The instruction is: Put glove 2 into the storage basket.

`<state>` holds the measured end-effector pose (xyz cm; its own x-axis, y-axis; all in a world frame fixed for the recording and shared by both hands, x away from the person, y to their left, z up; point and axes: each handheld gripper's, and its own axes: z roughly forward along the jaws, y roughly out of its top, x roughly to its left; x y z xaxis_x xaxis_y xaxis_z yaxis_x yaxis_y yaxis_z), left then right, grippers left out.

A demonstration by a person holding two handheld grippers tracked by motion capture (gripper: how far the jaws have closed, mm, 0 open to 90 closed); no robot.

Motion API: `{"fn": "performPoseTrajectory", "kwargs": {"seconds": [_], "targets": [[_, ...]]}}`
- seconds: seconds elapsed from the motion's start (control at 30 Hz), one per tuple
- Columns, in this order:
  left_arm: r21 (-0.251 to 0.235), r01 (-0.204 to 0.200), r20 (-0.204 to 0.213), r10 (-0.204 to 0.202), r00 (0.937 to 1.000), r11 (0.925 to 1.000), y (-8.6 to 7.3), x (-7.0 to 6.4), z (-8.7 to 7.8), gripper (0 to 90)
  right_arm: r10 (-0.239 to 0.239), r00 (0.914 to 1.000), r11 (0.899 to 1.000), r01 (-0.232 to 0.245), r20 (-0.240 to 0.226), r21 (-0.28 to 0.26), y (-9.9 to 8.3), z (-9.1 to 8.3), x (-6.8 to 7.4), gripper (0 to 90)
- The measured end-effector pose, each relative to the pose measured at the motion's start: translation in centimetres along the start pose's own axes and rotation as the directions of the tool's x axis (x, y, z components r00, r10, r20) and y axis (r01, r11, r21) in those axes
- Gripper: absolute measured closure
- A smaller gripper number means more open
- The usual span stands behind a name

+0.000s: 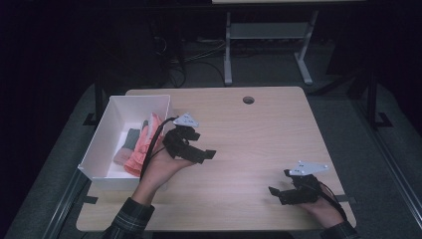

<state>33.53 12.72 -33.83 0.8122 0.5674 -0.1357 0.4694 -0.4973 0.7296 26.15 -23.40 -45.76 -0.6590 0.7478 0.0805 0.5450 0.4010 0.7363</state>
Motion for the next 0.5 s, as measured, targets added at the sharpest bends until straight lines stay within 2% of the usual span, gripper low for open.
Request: {"fn": "performPoseTrajectory", "kwargs": {"seconds": [0.17, 0.27, 0.5], "targets": [[0.010, -0.015, 0.012, 0.014, 0.9998, 0.9998, -0.7, -1.0, 1.2, 14.6, 0.000, 1.0000, 1.000, 0.000, -0.002, 0.002, 0.0, 0.0, 0.0, 13.9], [0.037, -0.040, 0.015, 0.039, 0.9991, 0.9985, -1.3, -1.6, 2.1, 14.5, 0.001, 1.0000, 1.000, -0.001, -0.001, 0.000, 0.0, 0.0, 0.0, 13.9], [0.080, -0.066, 0.016, 0.065, 0.9978, 0.9947, -2.7, -2.3, 3.9, 14.5, 0.003, 1.0000, 1.000, -0.003, -0.003, 0.004, 0.0, 0.0, 0.0, 13.9]]}}
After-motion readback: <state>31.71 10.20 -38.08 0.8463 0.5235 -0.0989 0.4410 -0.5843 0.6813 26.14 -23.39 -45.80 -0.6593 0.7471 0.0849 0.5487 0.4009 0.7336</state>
